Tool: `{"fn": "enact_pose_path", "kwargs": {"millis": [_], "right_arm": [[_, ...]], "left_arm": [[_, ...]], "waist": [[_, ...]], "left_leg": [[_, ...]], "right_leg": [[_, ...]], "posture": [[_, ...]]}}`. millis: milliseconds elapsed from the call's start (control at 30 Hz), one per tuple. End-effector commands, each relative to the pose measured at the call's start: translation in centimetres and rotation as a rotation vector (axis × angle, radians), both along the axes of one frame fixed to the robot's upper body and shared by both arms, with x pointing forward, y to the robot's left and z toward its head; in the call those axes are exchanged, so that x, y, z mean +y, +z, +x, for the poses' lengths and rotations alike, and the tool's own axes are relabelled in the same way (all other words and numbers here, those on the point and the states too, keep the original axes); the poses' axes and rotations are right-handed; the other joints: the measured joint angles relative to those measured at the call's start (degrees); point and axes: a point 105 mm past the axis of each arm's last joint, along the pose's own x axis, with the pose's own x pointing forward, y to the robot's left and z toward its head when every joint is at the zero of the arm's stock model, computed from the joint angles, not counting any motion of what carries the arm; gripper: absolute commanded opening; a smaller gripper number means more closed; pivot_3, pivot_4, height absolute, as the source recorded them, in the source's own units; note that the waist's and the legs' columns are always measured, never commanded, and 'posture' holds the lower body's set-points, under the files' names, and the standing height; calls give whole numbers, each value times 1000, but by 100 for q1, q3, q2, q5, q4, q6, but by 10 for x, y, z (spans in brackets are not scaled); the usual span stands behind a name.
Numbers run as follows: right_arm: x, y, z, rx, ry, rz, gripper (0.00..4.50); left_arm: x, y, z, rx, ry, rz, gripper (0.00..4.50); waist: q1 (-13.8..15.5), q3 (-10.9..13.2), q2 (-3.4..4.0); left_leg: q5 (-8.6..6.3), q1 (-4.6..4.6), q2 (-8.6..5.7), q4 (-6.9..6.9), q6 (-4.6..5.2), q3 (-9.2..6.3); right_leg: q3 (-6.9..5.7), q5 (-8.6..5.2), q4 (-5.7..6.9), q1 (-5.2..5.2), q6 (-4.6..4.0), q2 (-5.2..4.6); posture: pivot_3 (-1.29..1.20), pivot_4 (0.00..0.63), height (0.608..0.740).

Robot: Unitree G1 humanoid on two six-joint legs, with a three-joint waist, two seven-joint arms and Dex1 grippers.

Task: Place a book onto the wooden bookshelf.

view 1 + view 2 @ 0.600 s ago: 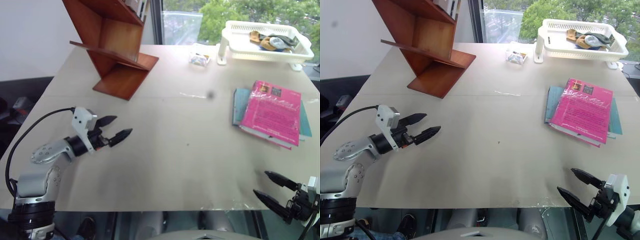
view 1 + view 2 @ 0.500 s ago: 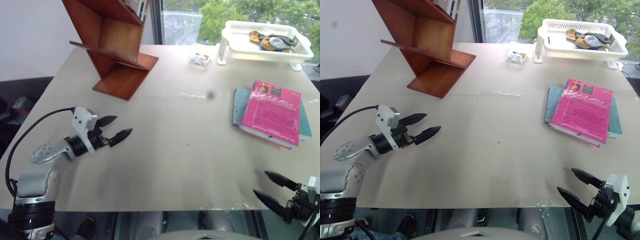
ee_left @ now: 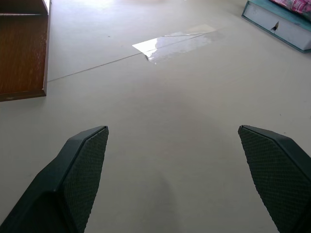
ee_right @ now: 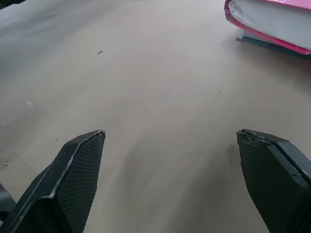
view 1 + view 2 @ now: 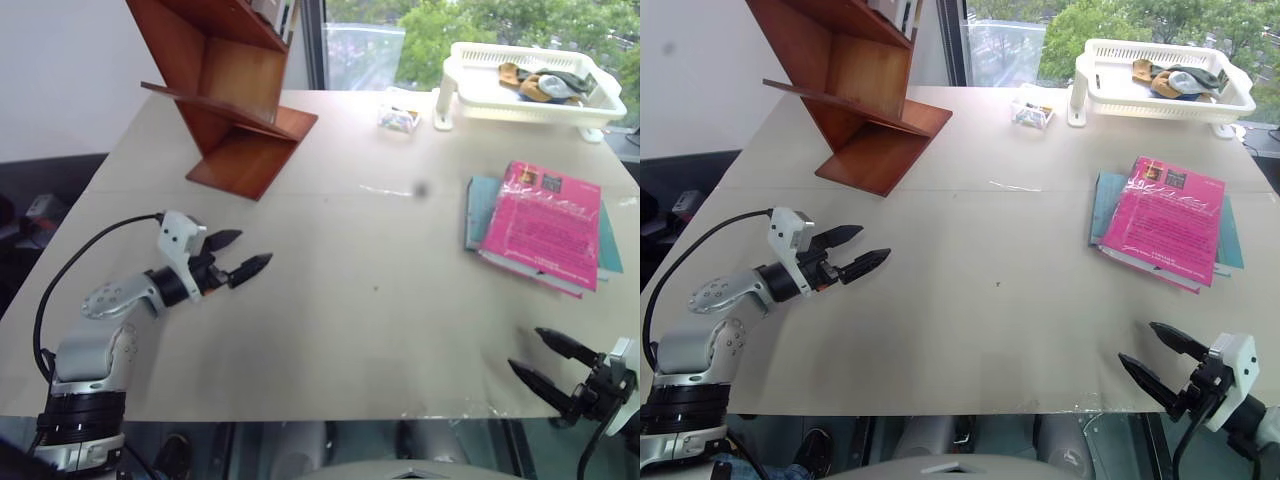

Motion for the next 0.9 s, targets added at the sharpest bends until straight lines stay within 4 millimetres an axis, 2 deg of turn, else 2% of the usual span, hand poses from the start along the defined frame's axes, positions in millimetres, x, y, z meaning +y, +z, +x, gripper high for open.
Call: {"fn": "enact_pose_path", "kwargs": {"millis": [33,367,500,567,667,733,867,900], "right_arm": [[-5,6,4,-37,-22,-22,4435],[-10,-2,4,-26,-32,-113,4435],[-21,8,7,-158,-162,-147,4435],[-26,1,4,-89,-153,-129,4435],[-57,-6,2,-16,-232,-156,4435],[-86,-2,5,-7,-333,-144,4435],[-160,32,26,-81,-614,-162,4435],[-174,37,31,-73,-676,-167,4435]], "left_arm": [[0,8,0,-36,-7,-8,4500],[-5,10,-4,-53,-43,-26,4500],[-18,21,-11,-96,-127,-33,4500],[-24,36,-18,-162,-205,-92,4500],[-27,45,-24,-145,-291,-69,4500],[-25,56,-27,-150,-339,-55,4500],[-20,82,-31,-141,-433,-32,4500],[-19,87,-33,-133,-451,-37,4500]], "waist": [[0,0,0],[-1,0,0],[1,0,0],[-2,0,2],[-3,1,1],[-8,3,3],[-39,20,13],[-72,20,15]], "left_leg": [[0,0,0,1,0,0],[0,0,1,9,0,-1],[0,0,3,12,0,-2],[0,1,6,14,-1,-3],[0,1,5,25,-1,-2],[0,1,5,29,0,-2],[0,2,13,46,0,5],[-1,3,13,47,1,8]], "right_leg": [[0,0,0,0,0,1],[1,0,5,0,1,8],[1,0,9,0,2,11],[1,0,10,0,2,14],[1,0,11,2,3,13],[2,1,13,2,4,15],[10,2,20,3,3,25],[14,2,21,3,3,25]], "posture": [[0,150,740],[0,150,740],[0,150,740],[0,150,740],[0,150,740],[0,150,740],[0,150,740],[0,150,740]]}}
